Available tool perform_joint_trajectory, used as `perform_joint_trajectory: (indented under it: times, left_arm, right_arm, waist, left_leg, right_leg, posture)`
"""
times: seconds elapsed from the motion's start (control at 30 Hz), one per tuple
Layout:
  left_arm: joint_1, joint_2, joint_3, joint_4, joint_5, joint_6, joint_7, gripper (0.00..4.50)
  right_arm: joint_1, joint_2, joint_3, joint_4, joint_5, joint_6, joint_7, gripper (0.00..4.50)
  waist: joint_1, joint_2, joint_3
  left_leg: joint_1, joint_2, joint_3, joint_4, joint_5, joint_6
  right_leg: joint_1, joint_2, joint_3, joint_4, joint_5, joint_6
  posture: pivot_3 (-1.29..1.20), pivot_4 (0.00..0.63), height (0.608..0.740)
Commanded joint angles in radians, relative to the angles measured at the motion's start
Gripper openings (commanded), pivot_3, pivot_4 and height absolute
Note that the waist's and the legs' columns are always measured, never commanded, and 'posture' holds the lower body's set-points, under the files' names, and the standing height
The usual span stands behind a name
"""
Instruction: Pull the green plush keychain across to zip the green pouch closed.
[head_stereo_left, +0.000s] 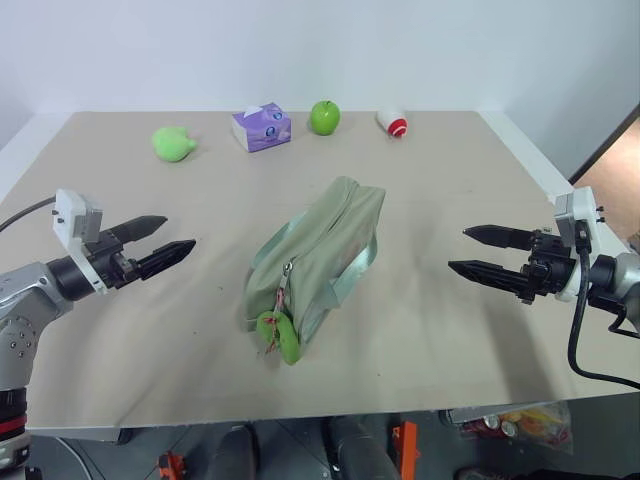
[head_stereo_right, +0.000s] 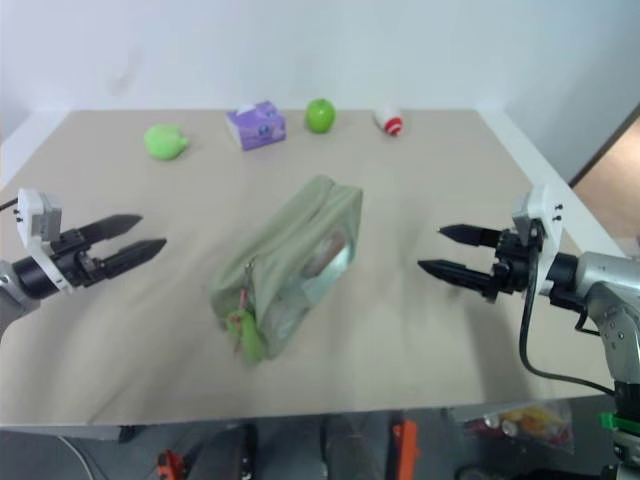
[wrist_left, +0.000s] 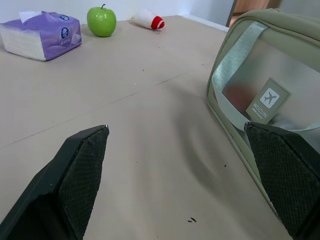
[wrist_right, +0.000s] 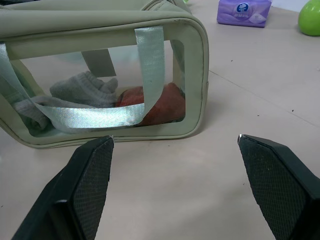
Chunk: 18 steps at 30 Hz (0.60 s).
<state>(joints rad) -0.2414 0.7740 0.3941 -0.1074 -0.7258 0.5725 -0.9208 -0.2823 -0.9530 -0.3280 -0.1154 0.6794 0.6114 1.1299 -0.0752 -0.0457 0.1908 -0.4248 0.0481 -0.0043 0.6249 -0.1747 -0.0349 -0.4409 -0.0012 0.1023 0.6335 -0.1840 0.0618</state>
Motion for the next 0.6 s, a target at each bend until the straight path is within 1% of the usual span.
perform_joint_trajectory:
  times: [0.03,0.07,0.17,0.3,0.37,0.47,0.53,0.6]
  left_arm:
    - [-0.031,0.016,0.011,-0.010,-0.029,0.008,-0.027,4.50]
    - [-0.043,0.025,0.002,-0.011,-0.049,0.027,-0.053,4.50]
    - [-0.149,0.041,-0.001,-0.015,-0.145,0.118,-0.086,4.50]
    - [-0.212,0.054,-0.019,-0.016,-0.168,0.153,-0.104,4.50]
    - [-0.226,0.079,-0.040,-0.053,-0.186,0.169,-0.144,4.50]
    - [-0.237,0.112,-0.072,-0.108,-0.206,0.190,-0.206,4.50]
    - [-0.239,0.136,-0.107,-0.138,-0.186,0.178,-0.248,4.50]
    - [-0.269,0.144,-0.133,-0.164,-0.196,0.182,-0.272,4.50]
  right_arm:
    - [-0.061,-0.017,0.009,-0.013,-0.014,-0.027,0.007,4.10]
    - [-0.094,-0.026,0.031,-0.007,-0.026,-0.037,0.015,4.10]
    - [-0.221,-0.065,0.107,0.022,-0.079,-0.079,0.078,4.10]
    - [-0.333,-0.086,0.175,0.066,-0.122,-0.124,0.149,4.10]
    - [-0.435,-0.091,0.236,0.093,-0.160,-0.169,0.214,4.10]
    - [-0.570,-0.068,0.322,0.136,-0.201,-0.219,0.304,4.10]
    - [-0.641,-0.042,0.381,0.155,-0.230,-0.252,0.361,4.10]
    - [-0.730,0.004,0.458,0.183,-0.274,-0.303,0.433,4.10]
  waist:
    - [0.000,0.000,0.000]
    - [-0.001,0.000,0.000]
    - [-0.002,0.001,0.001]
    - [-0.001,0.001,0.000]
    - [-0.002,0.001,0.001]
    - [-0.008,0.002,0.002]
    - [-0.007,0.002,0.002]
    - [-0.008,0.002,0.002]
  left_leg:
    - [0.000,0.000,0.000,0.000,0.000,0.000]
    - [0.000,0.000,0.000,0.000,0.000,0.000]
    - [0.000,0.000,0.001,0.003,0.000,0.000]
    - [0.001,0.000,0.000,0.004,0.000,0.001]
    - [0.002,0.000,0.001,0.004,0.000,0.000]
    - [-0.001,0.000,0.003,0.003,0.000,0.000]
    - [0.000,0.000,0.002,0.001,0.000,0.000]
    - [0.000,0.001,0.002,-0.001,0.000,0.000]
  right_leg:
    - [0.000,0.000,0.000,0.000,0.000,0.000]
    - [0.000,0.000,0.000,0.000,0.000,0.000]
    - [-0.001,0.000,0.000,0.002,0.000,0.000]
    - [0.000,0.000,0.000,0.002,0.000,0.000]
    - [0.002,0.000,0.000,0.002,0.000,0.000]
    - [-0.003,0.000,0.002,0.003,0.000,0.000]
    - [-0.003,0.000,0.001,0.004,-0.001,-0.001]
    - [-0.003,0.001,0.000,0.004,-0.002,-0.002]
  posture:
    - [0.00,0.150,0.740]
    - [0.00,0.150,0.740]
    - [0.00,0.150,0.740]
    - [0.00,0.150,0.740]
    - [0.00,0.150,0.740]
    - [0.00,0.150,0.740]
    - [0.00,0.150,0.740]
    - [0.00,0.150,0.740]
